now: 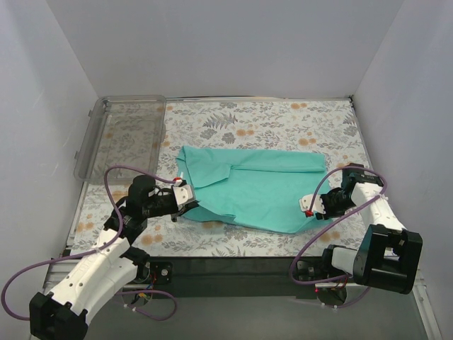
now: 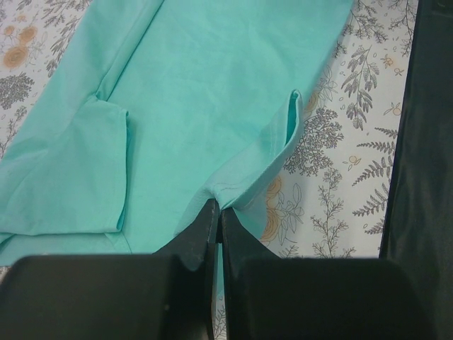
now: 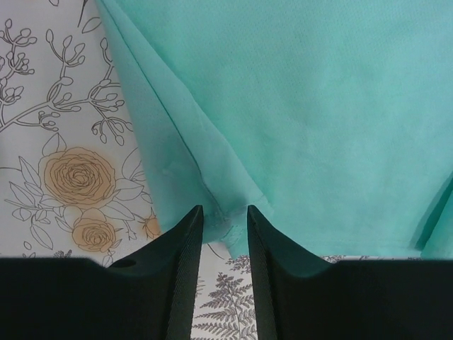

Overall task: Fold and stack the t-shirts
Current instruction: Fold the tshirt

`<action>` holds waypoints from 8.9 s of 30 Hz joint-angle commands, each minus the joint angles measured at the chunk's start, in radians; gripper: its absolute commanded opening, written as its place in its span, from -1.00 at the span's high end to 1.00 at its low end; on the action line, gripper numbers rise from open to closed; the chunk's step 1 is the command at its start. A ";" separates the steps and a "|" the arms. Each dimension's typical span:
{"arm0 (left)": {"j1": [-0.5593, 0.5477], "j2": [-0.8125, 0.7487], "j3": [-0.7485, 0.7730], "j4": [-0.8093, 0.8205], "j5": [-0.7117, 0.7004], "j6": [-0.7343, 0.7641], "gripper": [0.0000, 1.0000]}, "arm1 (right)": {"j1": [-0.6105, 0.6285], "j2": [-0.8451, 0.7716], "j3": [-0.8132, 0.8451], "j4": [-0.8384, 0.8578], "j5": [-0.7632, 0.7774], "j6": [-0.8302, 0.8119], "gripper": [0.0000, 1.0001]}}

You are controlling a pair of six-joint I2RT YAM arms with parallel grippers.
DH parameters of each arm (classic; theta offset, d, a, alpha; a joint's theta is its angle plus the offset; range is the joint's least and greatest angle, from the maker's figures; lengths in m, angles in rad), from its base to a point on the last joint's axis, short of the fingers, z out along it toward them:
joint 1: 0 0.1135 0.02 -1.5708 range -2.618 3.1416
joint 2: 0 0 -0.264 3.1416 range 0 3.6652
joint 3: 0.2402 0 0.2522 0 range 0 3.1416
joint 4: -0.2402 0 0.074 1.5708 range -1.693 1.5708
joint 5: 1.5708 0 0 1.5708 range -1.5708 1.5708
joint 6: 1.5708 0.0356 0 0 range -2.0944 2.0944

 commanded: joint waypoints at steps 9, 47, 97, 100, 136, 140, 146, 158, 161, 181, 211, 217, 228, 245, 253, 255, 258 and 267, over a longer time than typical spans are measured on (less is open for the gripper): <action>-0.004 -0.032 0.003 0.005 -0.007 -0.017 1.00 | 0.007 -0.027 -0.022 0.003 0.001 -0.075 0.87; -0.003 0.141 0.218 -0.099 -0.318 -0.105 1.00 | -0.027 -0.211 0.105 0.161 0.042 0.832 0.97; 0.008 0.694 0.411 0.243 -0.453 0.081 1.00 | -0.053 0.081 0.105 0.348 0.062 0.999 0.97; 0.009 0.731 0.433 0.245 -0.449 0.087 1.00 | -0.053 0.088 0.104 0.356 0.073 1.005 0.97; 0.026 0.805 0.449 0.308 -0.502 0.073 1.00 | -0.053 0.196 0.159 0.400 0.071 1.073 0.97; 0.029 0.826 0.456 0.308 -0.499 0.067 1.00 | -0.054 0.209 0.165 0.405 0.073 1.074 0.97; 0.034 0.846 0.460 0.308 -0.496 0.064 1.00 | -0.054 0.225 0.168 0.413 0.079 1.076 0.97; 0.035 0.897 0.509 0.306 -0.507 0.058 1.00 | -0.053 0.229 0.168 0.423 0.082 1.082 0.97; 0.037 0.914 0.531 0.306 -0.510 0.058 1.00 | -0.053 0.232 0.176 0.426 0.080 1.085 0.97; 0.058 0.975 0.565 0.292 -0.504 0.044 1.00 | -0.053 0.272 0.208 0.443 0.062 1.111 0.97; 0.069 0.896 0.667 0.289 -0.603 -0.121 -0.04 | -0.053 0.099 0.286 0.506 -0.039 1.346 -0.10; 0.074 0.651 0.553 0.257 -0.695 -0.488 -0.45 | -0.053 -0.114 0.133 0.482 -0.419 1.315 -0.18; 0.103 -0.050 0.088 -0.001 -0.593 -1.189 -0.77 | -0.059 -0.222 0.028 0.503 -0.495 1.373 -0.18; 0.101 0.177 0.077 0.030 -0.625 -1.275 -0.71 | -0.061 -0.061 0.169 0.510 -0.470 1.378 -0.22; 0.101 0.015 -0.049 -0.007 -0.614 -1.379 -0.71 | 0.068 0.486 0.735 0.108 -0.392 1.120 -0.25; 0.101 -0.031 -0.067 -0.024 -0.611 -1.440 -0.71 | 0.168 0.556 0.854 0.046 -0.374 1.070 -0.25; 0.103 -0.071 -0.077 -0.053 -0.613 -1.489 -0.70 | 0.313 0.669 0.989 0.034 -0.386 1.106 -0.25; 0.101 -0.099 -0.081 -0.140 -0.676 -1.583 -0.69 | 0.504 1.065 1.441 0.095 -0.521 1.444 -0.75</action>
